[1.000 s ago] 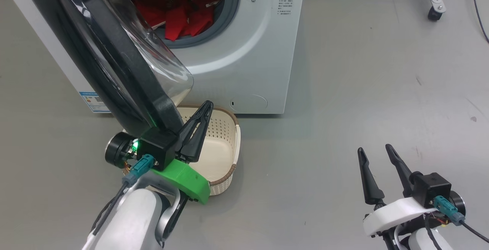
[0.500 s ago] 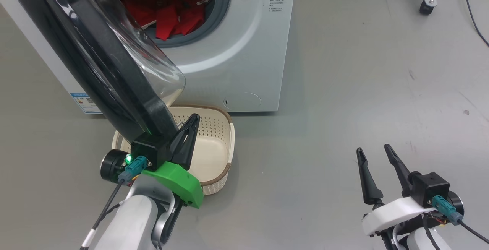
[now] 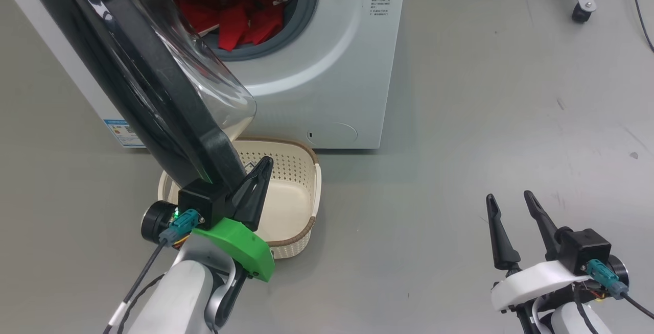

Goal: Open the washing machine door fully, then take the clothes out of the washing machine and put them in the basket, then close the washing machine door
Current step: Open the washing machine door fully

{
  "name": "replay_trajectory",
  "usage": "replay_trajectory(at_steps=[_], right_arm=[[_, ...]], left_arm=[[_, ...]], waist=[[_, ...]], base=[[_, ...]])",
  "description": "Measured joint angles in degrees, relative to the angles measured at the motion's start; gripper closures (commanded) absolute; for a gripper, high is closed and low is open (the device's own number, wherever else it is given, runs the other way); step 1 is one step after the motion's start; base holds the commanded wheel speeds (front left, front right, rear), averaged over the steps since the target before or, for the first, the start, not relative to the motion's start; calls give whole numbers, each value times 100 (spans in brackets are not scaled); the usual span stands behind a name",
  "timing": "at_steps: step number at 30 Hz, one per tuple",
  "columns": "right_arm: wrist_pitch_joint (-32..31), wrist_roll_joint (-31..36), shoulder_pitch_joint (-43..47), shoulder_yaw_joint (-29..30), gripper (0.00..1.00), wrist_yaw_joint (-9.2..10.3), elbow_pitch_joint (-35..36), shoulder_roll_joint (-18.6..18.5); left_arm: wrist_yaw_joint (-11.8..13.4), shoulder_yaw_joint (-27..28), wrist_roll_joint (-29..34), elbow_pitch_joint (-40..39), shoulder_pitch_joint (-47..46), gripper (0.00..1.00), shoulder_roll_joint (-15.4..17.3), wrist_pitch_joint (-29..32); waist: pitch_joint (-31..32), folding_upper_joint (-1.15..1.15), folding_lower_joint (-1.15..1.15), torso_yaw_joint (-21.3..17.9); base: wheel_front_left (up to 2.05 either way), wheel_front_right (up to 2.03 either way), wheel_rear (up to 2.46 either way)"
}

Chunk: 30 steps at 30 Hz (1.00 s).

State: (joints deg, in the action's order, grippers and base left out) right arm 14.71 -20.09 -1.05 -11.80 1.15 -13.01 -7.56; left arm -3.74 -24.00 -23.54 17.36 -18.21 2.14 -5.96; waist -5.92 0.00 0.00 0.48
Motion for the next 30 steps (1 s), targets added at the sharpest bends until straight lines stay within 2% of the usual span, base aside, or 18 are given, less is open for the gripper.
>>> replay_trajectory(at_steps=[13, 30], right_arm=[[0, 19, 4, 63, 0, -10, 0, -2], [0, 56, 30, 124, 0, -79, -91, 2]], left_arm=[[27, -204, -177, 211, -75, 100, -88, -171], [100, -481, -419, 524, -78, 100, -86, -356]], waist=[[40, 0, 0, 483], [162, 0, 0, 1486]], base=[[0, 0, 0], [0, 0, 0]])
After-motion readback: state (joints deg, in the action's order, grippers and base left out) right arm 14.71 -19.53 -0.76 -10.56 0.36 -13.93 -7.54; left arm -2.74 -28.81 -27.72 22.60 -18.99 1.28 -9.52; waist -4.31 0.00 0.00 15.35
